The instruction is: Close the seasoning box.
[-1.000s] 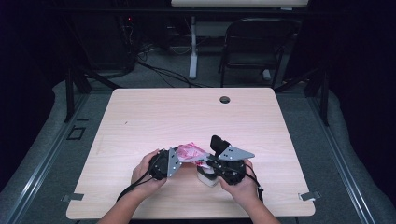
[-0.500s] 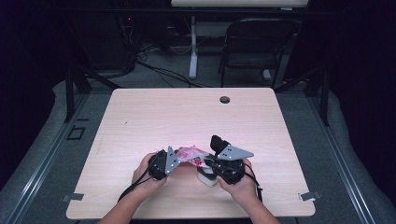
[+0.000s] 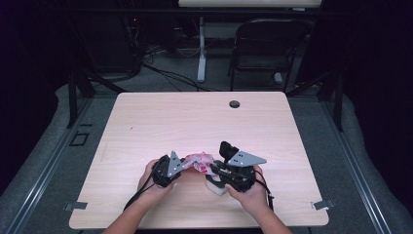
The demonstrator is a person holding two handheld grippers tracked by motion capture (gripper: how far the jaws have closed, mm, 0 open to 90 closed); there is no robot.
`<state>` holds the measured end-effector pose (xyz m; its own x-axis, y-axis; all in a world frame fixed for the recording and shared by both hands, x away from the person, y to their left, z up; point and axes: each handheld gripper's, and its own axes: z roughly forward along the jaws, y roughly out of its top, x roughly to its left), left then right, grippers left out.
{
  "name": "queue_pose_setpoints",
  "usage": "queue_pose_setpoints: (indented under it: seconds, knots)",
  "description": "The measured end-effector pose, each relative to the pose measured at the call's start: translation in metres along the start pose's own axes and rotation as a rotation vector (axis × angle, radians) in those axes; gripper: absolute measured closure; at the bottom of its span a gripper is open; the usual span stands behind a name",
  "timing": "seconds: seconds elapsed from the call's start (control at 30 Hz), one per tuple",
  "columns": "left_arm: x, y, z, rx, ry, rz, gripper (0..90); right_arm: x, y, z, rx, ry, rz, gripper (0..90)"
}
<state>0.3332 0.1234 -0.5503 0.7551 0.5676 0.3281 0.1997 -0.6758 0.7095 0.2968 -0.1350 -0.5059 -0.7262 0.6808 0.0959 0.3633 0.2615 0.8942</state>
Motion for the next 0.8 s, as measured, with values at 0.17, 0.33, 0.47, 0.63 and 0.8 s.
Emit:
queue_pose_setpoints:
  seconds: [0.17, 0.33, 0.47, 0.63, 0.8]
  knots:
    - [0.002, -0.001, 0.001, -0.004, -0.009, -0.020, 82.4, 0.001, 0.001, -0.001, -0.018, 0.013, 0.005, 65.8]
    - [0.004, -0.003, 0.003, -0.009, -0.030, -0.063, 83.3, 0.002, 0.002, -0.002, -0.060, 0.020, 0.003, 56.7]
    - [0.009, -0.005, 0.003, -0.013, -0.052, -0.101, 83.8, 0.002, 0.003, -0.005, -0.084, 0.027, 0.011, 53.5]
    - [0.017, -0.011, 0.005, -0.029, -0.082, -0.179, 84.5, 0.002, 0.005, -0.009, -0.111, 0.033, 0.015, 52.7]
    - [0.026, -0.017, 0.006, -0.038, -0.105, -0.251, 85.1, 0.001, 0.005, -0.010, -0.119, 0.026, 0.018, 52.6]
